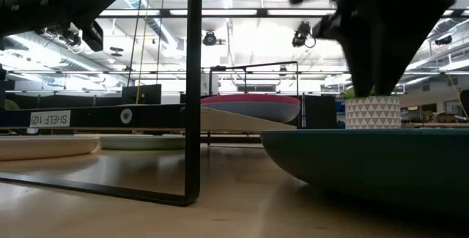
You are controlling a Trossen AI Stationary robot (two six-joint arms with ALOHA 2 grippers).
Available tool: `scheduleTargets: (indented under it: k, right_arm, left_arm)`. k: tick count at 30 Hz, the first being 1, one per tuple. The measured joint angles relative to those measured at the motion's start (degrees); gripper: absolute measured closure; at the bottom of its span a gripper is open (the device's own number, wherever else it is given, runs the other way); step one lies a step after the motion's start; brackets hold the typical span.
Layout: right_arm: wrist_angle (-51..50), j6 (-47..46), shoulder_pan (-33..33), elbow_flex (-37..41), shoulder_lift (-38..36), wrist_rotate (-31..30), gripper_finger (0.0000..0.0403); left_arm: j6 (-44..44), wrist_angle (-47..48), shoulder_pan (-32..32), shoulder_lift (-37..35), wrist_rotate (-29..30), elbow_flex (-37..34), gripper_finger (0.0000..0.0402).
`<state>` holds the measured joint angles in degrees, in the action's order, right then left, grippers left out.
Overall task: Place and stack plates onto a shelf
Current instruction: Stack the green plate on top of the pink plate on the shelf
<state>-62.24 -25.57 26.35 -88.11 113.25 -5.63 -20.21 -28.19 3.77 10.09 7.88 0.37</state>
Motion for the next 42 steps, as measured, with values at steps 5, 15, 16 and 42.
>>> scheduleTargets:
  k: [5, 15, 16, 42]
  right_arm:
    - [0.9, 1.1, -3.9, 4.7, 0.1, 2.4, 0.0226]
    - [4.4, 7.9, -2.1, 1.0, 0.1, 3.5, 0.0219]
    - [6.4, 9.3, -0.8, 1.0, 0.1, 3.7, 0.0221]
    - [25.2, 2.7, 21.1, 1.4, 5.2, -4.4, 0.0225]
  left_arm:
    - [0.5, -0.7, 0.0, 0.0, 0.0, 0.0, 0.0381]
    - [6.4, -0.7, 0.0, 0.0, 0.0, 0.0, 0.0381]
    - [6.4, -0.7, 0.0, 0.0, 0.0, 0.0, 0.0381]
    - [9.3, -0.9, 0.0, 0.0, 0.0, 0.0, 0.0381]
